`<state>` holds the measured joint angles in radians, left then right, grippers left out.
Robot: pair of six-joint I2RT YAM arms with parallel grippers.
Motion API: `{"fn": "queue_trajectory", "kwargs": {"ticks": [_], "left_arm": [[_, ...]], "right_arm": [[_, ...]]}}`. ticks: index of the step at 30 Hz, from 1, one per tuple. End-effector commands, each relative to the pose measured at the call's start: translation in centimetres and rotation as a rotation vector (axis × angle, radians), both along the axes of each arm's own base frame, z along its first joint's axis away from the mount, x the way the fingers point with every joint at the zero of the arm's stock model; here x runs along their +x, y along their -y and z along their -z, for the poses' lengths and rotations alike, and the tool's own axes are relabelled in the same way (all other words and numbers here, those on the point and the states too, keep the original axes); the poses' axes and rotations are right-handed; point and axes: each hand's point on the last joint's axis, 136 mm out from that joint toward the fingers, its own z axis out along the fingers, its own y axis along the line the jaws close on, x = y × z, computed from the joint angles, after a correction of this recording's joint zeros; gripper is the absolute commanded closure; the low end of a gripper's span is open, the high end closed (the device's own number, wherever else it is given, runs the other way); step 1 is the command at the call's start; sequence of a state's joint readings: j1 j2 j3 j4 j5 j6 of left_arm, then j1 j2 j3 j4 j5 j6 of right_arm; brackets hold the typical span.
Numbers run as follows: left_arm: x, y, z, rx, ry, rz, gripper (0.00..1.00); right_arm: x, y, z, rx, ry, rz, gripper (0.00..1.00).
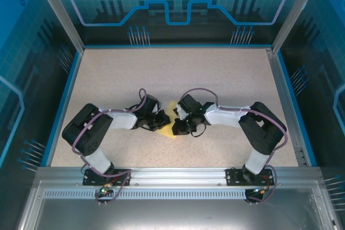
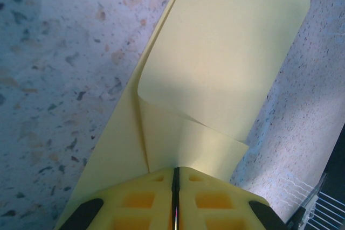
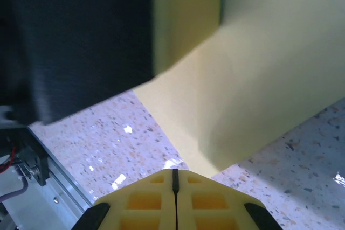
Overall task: Fold a paper plane with a square sheet of paper (pick it up from the middle)
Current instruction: Fold the paper at the center of the table.
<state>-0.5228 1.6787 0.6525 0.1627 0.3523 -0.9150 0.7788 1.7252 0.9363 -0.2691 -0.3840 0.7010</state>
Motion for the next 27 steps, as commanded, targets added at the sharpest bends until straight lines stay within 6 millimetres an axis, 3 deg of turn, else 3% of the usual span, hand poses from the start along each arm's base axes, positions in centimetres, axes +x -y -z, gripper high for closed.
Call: {"fn": "queue_trajectory", "kwargs": {"ticks": [1,6,15,21,27], "left_arm": [[-2.7,-2.3,3.2,0.129,-0.124,-0.021,0.88],[-1.8,-2.7,2.5,0.122,-0.085,-0.094,0.88],[1.2,-3.7,1.5,0.101,-0.026,-0.309,0.88],[1.5,-2.9,0.9,0.061,-0.046,-0.314,0.87],[1.4,-2.5,-1.5,0.06,0.003,-0.248,0.85]], "right_arm": [[1.0,-0.1,-0.2,-0.01,0.021,0.031,0.94],[2.1,0.0,-0.2,-0.01,0.034,0.069,0.95],[4.9,1.4,-2.1,-0.003,0.117,0.17,0.94],[5.1,-0.2,-1.7,0.021,0.09,0.181,0.94],[5.7,-1.2,-1.4,0.033,0.076,0.185,0.95]]}}
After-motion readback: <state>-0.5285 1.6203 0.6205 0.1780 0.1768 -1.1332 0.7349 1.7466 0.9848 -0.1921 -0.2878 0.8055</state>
